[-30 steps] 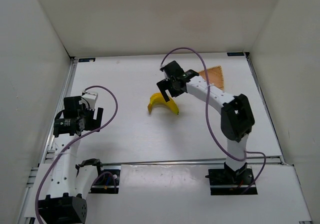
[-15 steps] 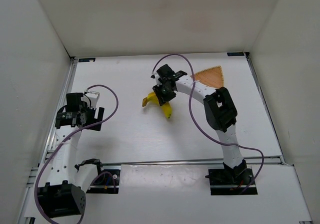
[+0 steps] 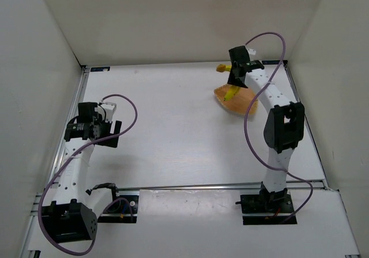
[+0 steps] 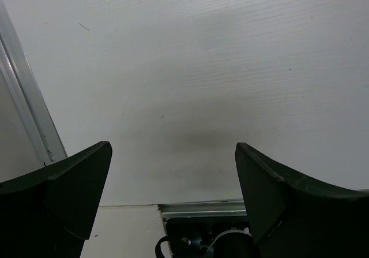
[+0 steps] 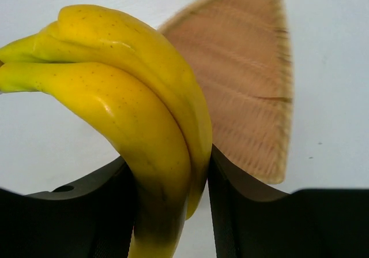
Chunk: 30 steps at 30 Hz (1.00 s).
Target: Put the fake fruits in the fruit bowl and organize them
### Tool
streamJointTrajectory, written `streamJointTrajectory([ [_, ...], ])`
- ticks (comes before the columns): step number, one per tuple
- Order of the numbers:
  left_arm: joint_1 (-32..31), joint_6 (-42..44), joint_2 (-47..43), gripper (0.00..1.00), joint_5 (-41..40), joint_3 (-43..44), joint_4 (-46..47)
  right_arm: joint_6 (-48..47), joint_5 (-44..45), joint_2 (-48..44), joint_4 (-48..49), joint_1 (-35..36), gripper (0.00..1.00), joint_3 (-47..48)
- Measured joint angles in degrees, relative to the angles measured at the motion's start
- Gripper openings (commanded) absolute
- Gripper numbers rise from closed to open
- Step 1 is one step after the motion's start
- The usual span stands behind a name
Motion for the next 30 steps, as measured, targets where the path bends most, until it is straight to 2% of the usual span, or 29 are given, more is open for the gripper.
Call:
streamJointTrajectory([
  [1, 0.0, -0.1, 0.2, 1.00, 0.1, 0.1, 0.0, 1.3, 0.9, 1.5, -0.4, -1.7, 0.09, 0.5],
  [4, -0.1, -0.1, 0.3, 1.00, 0.1, 0.6, 0.0, 4.3, 2.1, 6.6, -2.7, -5.8, 0.31, 0.6],
  [8, -0.4, -0.3, 0.3, 1.00, 0.1, 0.8, -0.4, 5.4, 1.2, 10.6, -5.6, -8.3, 0.78, 0.6],
  [9, -0.5, -0.4, 0.3, 1.00, 0.2, 0.8, -0.6, 5.2, 0.6, 10.7, -6.0, -8.4, 0.94, 0.6],
  [10, -0.5, -0.5, 0.3, 1.00, 0.2, 0.9, -0.7, 4.7, 0.0, 10.6, -6.1, -8.5, 1.00, 0.6],
  [13, -0.5, -0.6, 0.3, 1.00, 0.4, 1.1, -1.0, 3.7, -1.3, 9.3, -6.3, -8.6, 1.00, 0.7],
  [16, -0.5, -0.7, 0.0, 1.00, 0.5, 1.2, -1.4, 3.2, -1.9, 4.1, -5.9, -8.6, 1.00, -1.3],
  [18, -0.5, -0.6, -0.4, 1.00, 0.5, 1.2, -1.7, 3.1, -2.1, -3.0, -5.9, -8.7, 1.00, -4.9],
  [21, -0.5, -0.7, -1.2, 1.00, 0.5, 1.2, -2.0, 3.7, -5.0, -18.6, -3.4, -11.0, 1.00, -14.6],
  [24, -0.5, -1.0, -2.4, 1.00, 0.2, 1.2, -1.7, 4.8, -11.3, -34.8, -1.0, -19.8, 1.00, -25.6],
  [26, -0.5, -1.6, -3.0, 1.00, 0.0, 1.1, -1.4, 5.8, -14.9, -43.6, -0.9, -28.4, 1.00, -34.2],
  [28, -0.5, -2.1, -3.5, 1.00, -0.1, 0.8, -0.7, 6.6, -17.7, -49.3, -1.3, -33.7, 1.00, -42.3],
  [30, -0.5, -2.4, -3.5, 1.00, -0.2, 0.7, -0.5, 7.6, -19.9, -52.2, -2.8, -36.0, 1.00, -49.5],
])
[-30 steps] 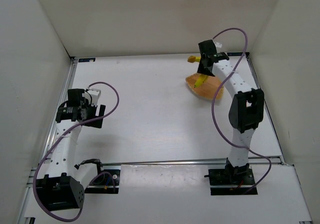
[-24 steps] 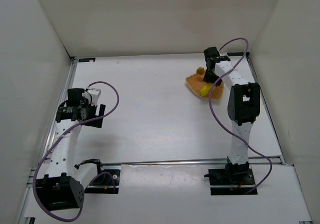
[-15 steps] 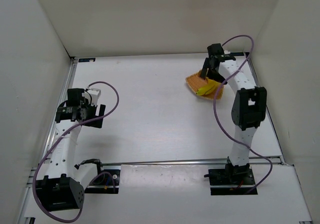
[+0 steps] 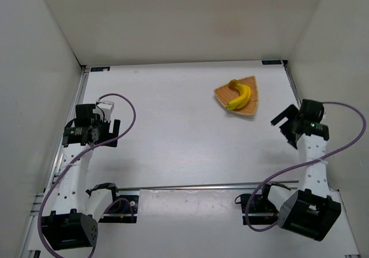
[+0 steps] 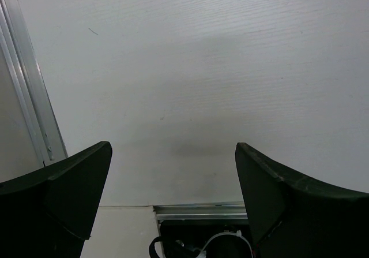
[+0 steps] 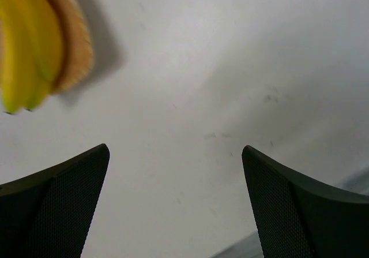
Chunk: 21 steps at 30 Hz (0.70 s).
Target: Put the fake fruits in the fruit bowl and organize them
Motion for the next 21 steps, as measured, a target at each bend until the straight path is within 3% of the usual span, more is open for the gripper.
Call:
streamJointTrajectory([
  [5, 0.0, -0.4, 0.0, 1.00, 0.0, 0.0, 1.2, 1.5, -1.7, -6.3, -4.2, -0.5, 1.00, -9.9],
  [21, 0.0, -0.4, -0.2, 1.00, -0.5, -1.4, 2.2, 0.8, -1.2, -12.9, -7.9, -0.5, 1.00, -10.0],
])
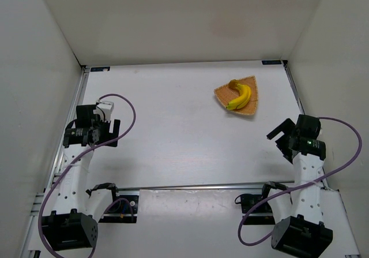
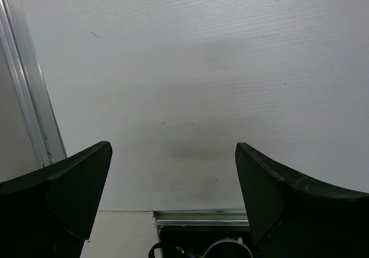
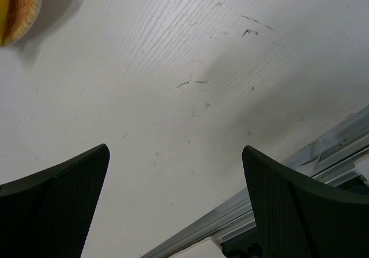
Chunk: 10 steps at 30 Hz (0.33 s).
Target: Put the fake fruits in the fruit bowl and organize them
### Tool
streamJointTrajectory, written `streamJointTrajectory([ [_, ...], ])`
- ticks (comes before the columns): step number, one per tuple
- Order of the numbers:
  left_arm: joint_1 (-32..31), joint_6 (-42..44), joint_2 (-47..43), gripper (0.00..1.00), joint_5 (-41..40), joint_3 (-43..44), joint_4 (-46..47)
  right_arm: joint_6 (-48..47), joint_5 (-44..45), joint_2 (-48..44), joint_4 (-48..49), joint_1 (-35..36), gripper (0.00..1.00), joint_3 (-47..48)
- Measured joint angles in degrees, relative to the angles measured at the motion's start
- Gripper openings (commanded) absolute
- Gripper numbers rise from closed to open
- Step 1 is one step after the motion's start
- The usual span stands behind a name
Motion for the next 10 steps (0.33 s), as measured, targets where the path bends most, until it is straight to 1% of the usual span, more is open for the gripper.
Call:
streamJointTrajectory([
  [10, 0.0, 0.0, -0.5, 1.00, 0.0, -0.1, -0.1, -0.4, 0.4, -0.4, -0.4, 0.0, 1.00, 0.0],
])
